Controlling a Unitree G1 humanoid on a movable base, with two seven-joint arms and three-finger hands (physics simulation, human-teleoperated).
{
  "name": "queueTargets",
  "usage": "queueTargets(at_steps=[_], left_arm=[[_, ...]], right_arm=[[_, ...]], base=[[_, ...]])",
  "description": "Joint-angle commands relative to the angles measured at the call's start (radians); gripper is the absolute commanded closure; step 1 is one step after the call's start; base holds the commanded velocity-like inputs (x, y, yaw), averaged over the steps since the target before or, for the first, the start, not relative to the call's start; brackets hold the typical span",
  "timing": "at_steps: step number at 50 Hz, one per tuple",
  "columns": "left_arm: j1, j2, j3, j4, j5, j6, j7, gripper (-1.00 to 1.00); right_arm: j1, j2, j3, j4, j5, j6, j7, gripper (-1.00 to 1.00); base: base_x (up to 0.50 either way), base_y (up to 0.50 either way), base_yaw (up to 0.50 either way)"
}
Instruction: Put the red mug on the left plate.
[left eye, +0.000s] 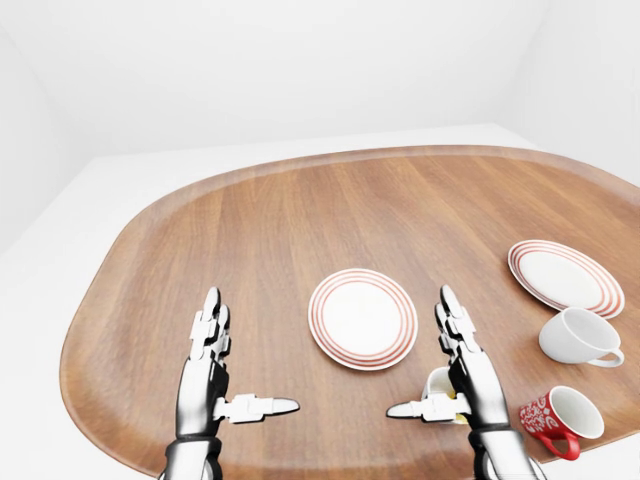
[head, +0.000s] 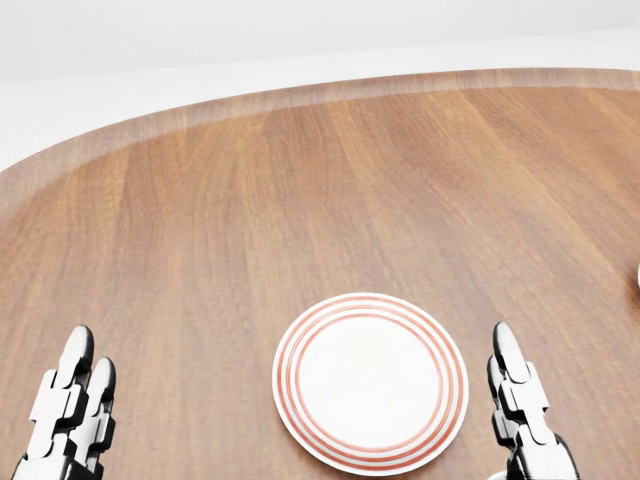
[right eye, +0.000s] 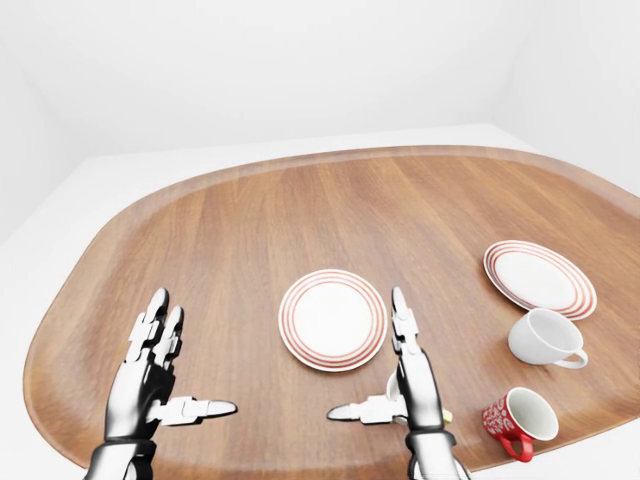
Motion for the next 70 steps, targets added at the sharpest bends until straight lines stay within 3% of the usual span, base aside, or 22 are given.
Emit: queueTargets(at_steps=[1, 3, 4, 5, 6, 7, 10, 12, 17, 18, 23, 30, 37, 40, 55, 70], left_arm=[[-0.019, 0.000, -0.011, 0.006, 0.019, 0.000, 0.012, -1.00], [-0.009, 0.003, -0.013, 0.001, 0.019, 0.000, 0.015, -1.00], [-0.005, 0.005, -0.013, -0.001, 0.016, 0.000, 0.015, -1.00], [0.003, 0.007, -0.007, -0.005, 0.002, 0.000, 0.012, -1.00], [0.004, 0.006, -0.004, -0.006, -0.001, 0.000, 0.011, -1.00], [0.003, 0.005, -0.003, -0.007, -0.002, 0.000, 0.011, -1.00], [-0.003, 0.001, -0.010, -0.005, 0.012, 0.000, 0.016, -1.00], [-0.006, 0.003, -0.016, -0.004, 0.019, 0.000, 0.021, -1.00], [-0.004, 0.009, -0.017, -0.005, 0.014, 0.000, 0.024, -1.00], [-0.006, 0.008, -0.018, -0.005, 0.015, 0.000, 0.026, -1.00], [-0.031, 0.006, -0.029, 0.006, 0.038, 0.000, 0.042, -1.00], [-0.028, 0.016, -0.040, 0.000, 0.044, 0.000, 0.057, -1.00], [-0.025, 0.019, -0.044, 0.000, 0.045, 0.000, 0.064, -1.00], [-0.021, 0.022, -0.049, -0.002, 0.047, 0.000, 0.068, -1.00], [-0.025, 0.027, -0.052, -0.003, 0.043, 0.000, 0.074, -1.00], [-0.024, 0.027, -0.057, -0.003, 0.051, 0.000, 0.075, -1.00]], right_arm=[[-0.122, 0.036, 0.012, -0.067, -0.338, 0.000, -0.167, -1.00], [-0.150, 0.003, 0.005, -0.133, -0.431, 0.000, -0.165, -1.00], [-0.172, -0.004, -0.007, -0.159, -0.459, 0.033, -0.144, -1.00], [-0.246, -0.031, -0.044, -0.193, -0.571, 0.110, -0.100, -1.00], [-0.286, -0.036, -0.059, -0.202, -0.646, 0.156, -0.069, -1.00], [-0.335, -0.060, -0.073, -0.200, -0.734, 0.175, -0.020, -1.00], [-0.419, -0.095, -0.116, -0.185, -0.938, 0.175, 0.098, -1.00], [-0.487, -0.110, -0.162, -0.207, -0.992, 0.175, 0.212, -1.00], [-0.628, -0.193, -0.281, -0.234, -1.027, 0.175, 0.362, -1.00], [-0.672, -0.244, -0.325, -0.206, -1.014, 0.175, 0.434, -1.00], [-0.718, -0.355, -0.369, -0.067, -1.033, 0.175, 0.558, -1.00], [-0.668, -0.390, -0.421, 0.109, -1.038, 0.175, 0.558, -1.00], [-0.593, -0.415, -0.524, 0.214, -0.946, 0.175, 0.558, -1.00], [-0.588, -0.453, -0.556, 0.351, -0.898, 0.175, 0.558, -1.00], [-0.542, -0.551, -0.588, 0.680, -0.803, 0.175, 0.558, -1.00], [-0.495, -0.571, -0.623, 0.793, -0.707, 0.175, 0.527, -1.00]], base=[[0.00, 0.00, 0.00], [0.00, 0.00, 0.00], [0.00, 0.00, 0.00], [0.00, 0.00, 0.00], [0.00, 0.00, 0.00], [0.00, 0.00, 0.00], [0.00, 0.00, 0.00], [0.00, 0.00, 0.00], [0.00, 0.00, 0.00], [0.00, 0.00, 0.00], [0.00, 0.00, 0.00], [0.00, 0.00, 0.00], [0.00, 0.00, 0.00], [0.00, 0.00, 0.00], [0.00, 0.00, 0.00], [0.00, 0.00, 0.00]])
